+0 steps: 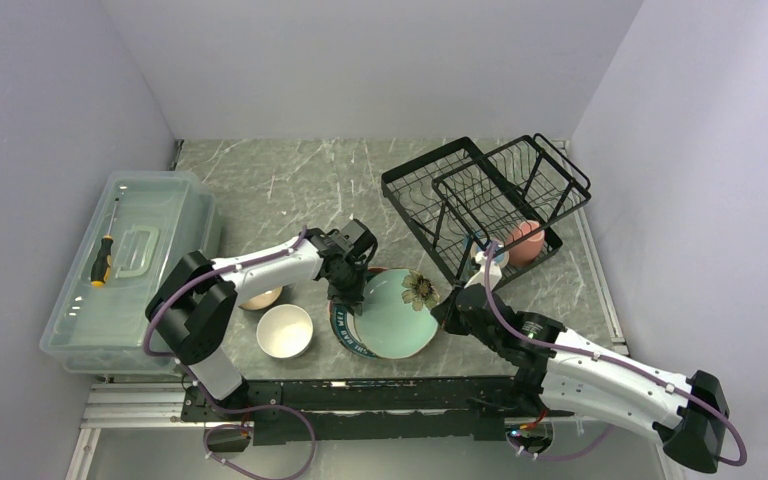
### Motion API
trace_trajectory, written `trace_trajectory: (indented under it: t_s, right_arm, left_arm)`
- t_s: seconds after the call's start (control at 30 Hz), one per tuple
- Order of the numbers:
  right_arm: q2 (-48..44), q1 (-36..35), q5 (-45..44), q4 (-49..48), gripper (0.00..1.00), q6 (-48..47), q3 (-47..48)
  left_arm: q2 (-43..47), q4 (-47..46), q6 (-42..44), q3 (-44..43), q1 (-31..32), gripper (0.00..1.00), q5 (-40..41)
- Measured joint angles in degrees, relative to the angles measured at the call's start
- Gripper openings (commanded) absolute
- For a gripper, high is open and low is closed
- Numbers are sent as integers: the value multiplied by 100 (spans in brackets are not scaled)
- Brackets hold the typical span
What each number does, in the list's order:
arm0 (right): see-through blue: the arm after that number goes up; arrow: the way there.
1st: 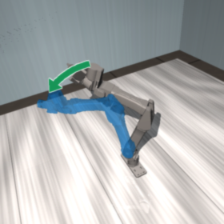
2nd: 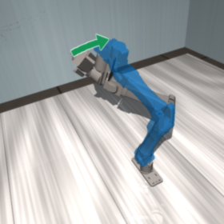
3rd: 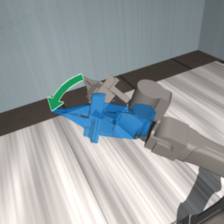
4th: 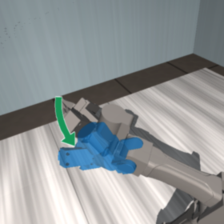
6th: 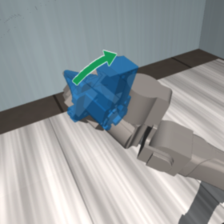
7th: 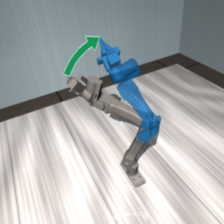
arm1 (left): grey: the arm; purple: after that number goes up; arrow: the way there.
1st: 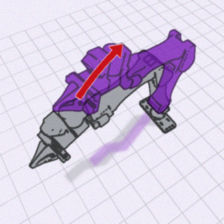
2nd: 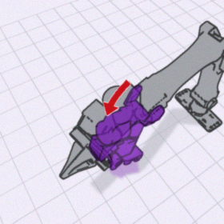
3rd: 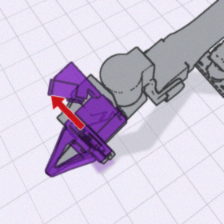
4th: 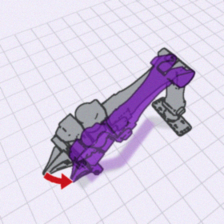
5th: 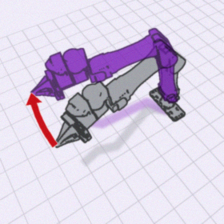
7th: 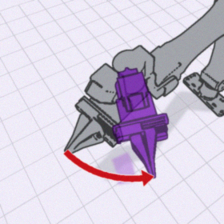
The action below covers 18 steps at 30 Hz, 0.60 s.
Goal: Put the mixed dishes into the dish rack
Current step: Pick up the plate at the center of the board.
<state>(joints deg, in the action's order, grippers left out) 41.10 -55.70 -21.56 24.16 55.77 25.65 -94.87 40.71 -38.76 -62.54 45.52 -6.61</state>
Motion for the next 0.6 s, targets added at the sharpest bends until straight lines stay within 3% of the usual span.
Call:
trace_trajectory:
  t_s: [0.13, 0.2, 0.27, 0.6]
  right_arm:
    - [-2, 0, -20, 4, 0, 39, -17]
    - [-15, 0, -42, 4, 5, 57, -37]
    - [-46, 0, -57, 2, 15, 92, -70]
    - [-96, 0, -216, -11, 38, 105, -297]
  left_arm:
    - [0, -7, 2, 0, 0, 7, -4]
    - [0, -7, 0, 0, -4, 1, -13]
    - [0, -20, -2, 0, -4, 0, -17]
    - [0, -188, -9, 0, 2, 0, -127]
